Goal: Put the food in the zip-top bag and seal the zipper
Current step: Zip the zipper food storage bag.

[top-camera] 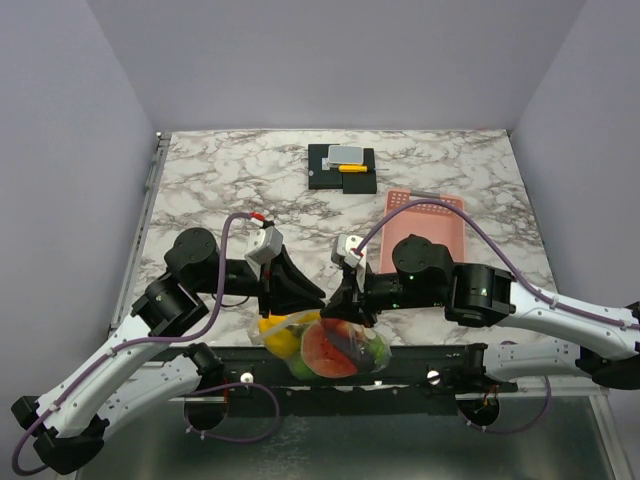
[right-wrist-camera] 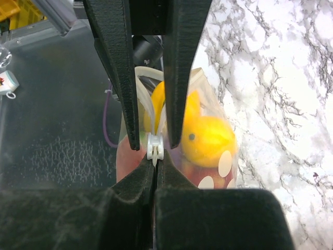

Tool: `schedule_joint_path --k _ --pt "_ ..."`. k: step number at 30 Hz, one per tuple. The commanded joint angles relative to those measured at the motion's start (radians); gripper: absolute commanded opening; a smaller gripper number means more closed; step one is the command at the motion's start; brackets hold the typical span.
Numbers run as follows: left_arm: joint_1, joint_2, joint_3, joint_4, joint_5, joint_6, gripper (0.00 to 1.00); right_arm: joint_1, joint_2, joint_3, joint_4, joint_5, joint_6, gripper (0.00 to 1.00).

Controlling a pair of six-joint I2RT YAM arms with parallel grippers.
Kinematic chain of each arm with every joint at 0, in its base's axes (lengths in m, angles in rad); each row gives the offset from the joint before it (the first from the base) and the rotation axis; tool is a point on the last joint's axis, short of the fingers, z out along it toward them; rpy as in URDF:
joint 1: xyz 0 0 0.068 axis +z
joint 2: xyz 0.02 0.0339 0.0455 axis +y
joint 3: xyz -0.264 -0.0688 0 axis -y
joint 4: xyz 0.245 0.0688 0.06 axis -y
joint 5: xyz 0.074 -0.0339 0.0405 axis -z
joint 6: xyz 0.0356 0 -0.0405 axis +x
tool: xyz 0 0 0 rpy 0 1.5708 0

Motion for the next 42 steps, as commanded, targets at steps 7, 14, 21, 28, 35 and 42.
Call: schedule_joint_path --k 7,14,21,28,35,42 --pt "0.001 -0.004 -0.020 0.016 0.037 -0.005 0.25 0.009 -0.002 0.054 0.048 0.037 0.016 0.01" --pt "0.000 -0.004 -0.018 0.015 0.039 -0.005 0.24 0.008 -0.004 0.055 0.049 0.039 0.016 0.01" --pt "0.000 0.000 -0.019 0.015 0.050 -0.004 0.00 0.008 -0.009 0.051 0.056 0.048 0.016 0.01" --pt "0.001 -0.004 -0.026 0.012 0.031 0.000 0.00 0.009 -0.045 0.042 0.068 0.067 0.015 0.01" --pt "0.001 -0.007 -0.029 -0.013 0.015 0.018 0.00 0.009 -0.153 0.007 0.123 0.127 0.014 0.01" --pt "0.001 -0.004 -0.022 -0.029 0.011 0.028 0.00 0.009 -0.222 0.002 0.124 0.204 0.012 0.01"
